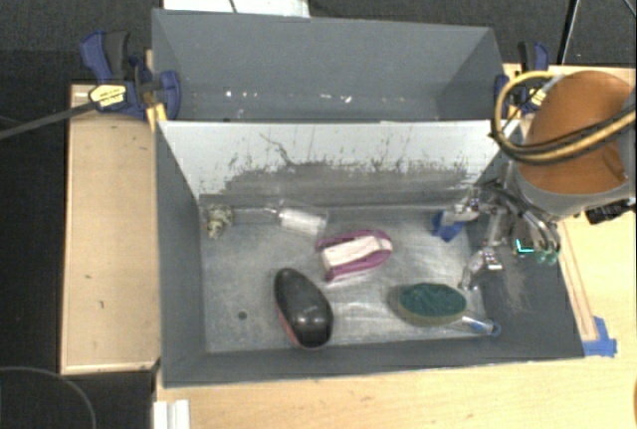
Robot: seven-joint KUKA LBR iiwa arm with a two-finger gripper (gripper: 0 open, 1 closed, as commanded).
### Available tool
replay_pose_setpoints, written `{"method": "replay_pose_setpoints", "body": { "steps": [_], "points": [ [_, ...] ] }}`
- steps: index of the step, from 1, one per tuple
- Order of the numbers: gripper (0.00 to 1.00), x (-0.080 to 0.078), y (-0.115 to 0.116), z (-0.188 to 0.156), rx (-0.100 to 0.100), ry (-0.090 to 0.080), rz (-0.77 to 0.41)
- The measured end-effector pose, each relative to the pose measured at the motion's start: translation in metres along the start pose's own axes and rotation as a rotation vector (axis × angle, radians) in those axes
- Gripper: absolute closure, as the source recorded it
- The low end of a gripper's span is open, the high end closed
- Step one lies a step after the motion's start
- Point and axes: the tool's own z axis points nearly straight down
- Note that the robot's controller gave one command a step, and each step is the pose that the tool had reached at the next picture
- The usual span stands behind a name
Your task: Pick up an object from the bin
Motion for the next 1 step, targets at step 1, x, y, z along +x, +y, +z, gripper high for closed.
{"method": "replay_pose_setpoints", "body": {
  "steps": [1],
  "points": [
    [0.0,0.0493,0.0477,0.0829,0.004,-0.021,-0.089]
  ]
}}
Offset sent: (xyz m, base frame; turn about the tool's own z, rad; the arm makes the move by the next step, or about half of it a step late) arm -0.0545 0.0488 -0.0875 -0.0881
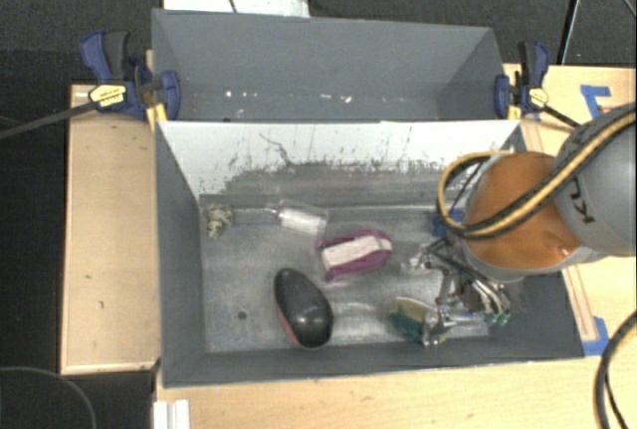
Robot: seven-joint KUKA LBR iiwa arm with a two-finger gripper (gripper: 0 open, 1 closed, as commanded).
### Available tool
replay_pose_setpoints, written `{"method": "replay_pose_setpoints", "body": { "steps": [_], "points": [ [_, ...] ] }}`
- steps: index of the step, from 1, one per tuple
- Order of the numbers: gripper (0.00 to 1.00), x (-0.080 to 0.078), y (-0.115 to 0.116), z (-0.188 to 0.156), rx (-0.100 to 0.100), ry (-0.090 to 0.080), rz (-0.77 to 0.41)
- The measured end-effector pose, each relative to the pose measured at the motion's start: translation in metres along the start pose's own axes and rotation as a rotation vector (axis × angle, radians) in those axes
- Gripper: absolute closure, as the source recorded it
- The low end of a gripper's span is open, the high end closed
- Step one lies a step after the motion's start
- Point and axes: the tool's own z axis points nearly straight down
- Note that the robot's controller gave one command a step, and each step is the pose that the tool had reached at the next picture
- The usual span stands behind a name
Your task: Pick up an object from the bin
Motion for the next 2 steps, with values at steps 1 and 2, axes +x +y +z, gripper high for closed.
{"method": "replay_pose_setpoints", "body": {
  "steps": [1,2],
  "points": [
    [0.0,-0.001,0.051,-0.026,-0.005,0.01,0.172],
    [0.0,0.002,-0.018,-0.031,0.001,0.01,0.312]
  ]
}}
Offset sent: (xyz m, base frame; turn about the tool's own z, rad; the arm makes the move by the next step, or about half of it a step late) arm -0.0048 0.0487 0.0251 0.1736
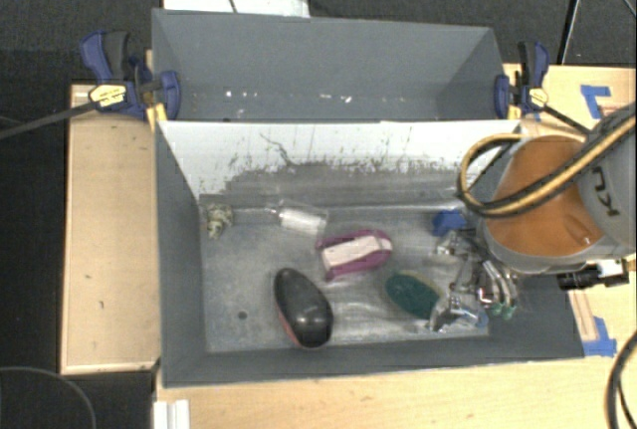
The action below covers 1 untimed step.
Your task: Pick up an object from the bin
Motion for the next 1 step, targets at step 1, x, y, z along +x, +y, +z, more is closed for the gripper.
{"method": "replay_pose_setpoints", "body": {
  "steps": [1],
  "points": [
    [0.0,0.0109,0.0205,0.0331,-0.002,0.001,0.289]
  ]
}}
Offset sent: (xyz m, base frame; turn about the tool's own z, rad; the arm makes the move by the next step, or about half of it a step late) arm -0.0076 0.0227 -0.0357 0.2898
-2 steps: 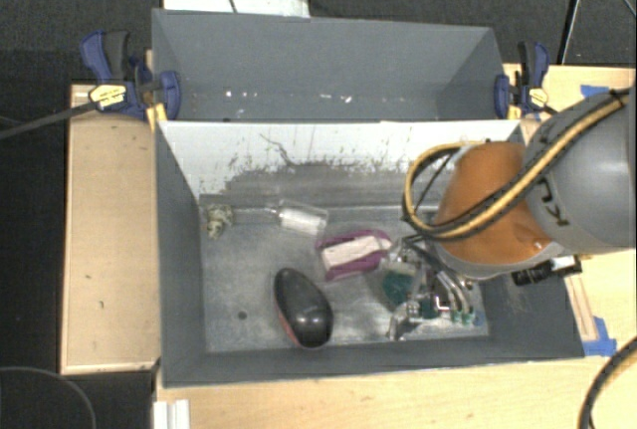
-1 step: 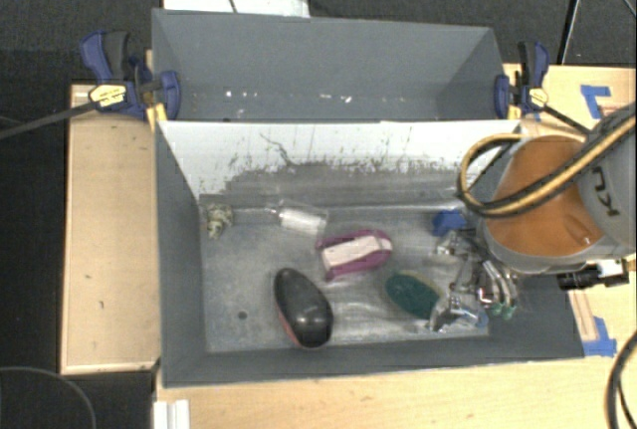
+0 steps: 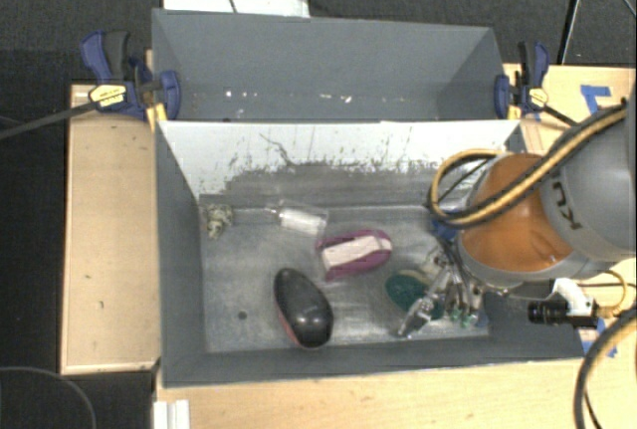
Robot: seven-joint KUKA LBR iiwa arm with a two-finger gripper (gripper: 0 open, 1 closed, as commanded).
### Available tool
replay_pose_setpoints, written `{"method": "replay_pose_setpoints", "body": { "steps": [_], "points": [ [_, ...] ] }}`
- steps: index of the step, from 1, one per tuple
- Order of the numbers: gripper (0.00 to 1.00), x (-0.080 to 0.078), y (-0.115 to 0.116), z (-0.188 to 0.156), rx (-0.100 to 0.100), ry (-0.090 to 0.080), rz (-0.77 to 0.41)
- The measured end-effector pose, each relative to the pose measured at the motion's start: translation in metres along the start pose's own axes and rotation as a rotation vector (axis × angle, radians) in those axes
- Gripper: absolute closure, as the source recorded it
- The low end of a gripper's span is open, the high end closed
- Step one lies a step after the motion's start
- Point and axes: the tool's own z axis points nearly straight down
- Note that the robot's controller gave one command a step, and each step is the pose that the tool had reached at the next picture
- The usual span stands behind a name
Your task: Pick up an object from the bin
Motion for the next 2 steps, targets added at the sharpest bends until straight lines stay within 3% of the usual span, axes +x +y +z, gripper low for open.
{"method": "replay_pose_setpoints", "body": {
  "steps": [1,2],
  "points": [
    [0.0,0.0136,0.0334,-0.0007,0.0,-0.007,-0.064],
    [1.0,0.0112,0.0347,-0.0025,-0.004,-0.012,-0.068]
  ]
}}
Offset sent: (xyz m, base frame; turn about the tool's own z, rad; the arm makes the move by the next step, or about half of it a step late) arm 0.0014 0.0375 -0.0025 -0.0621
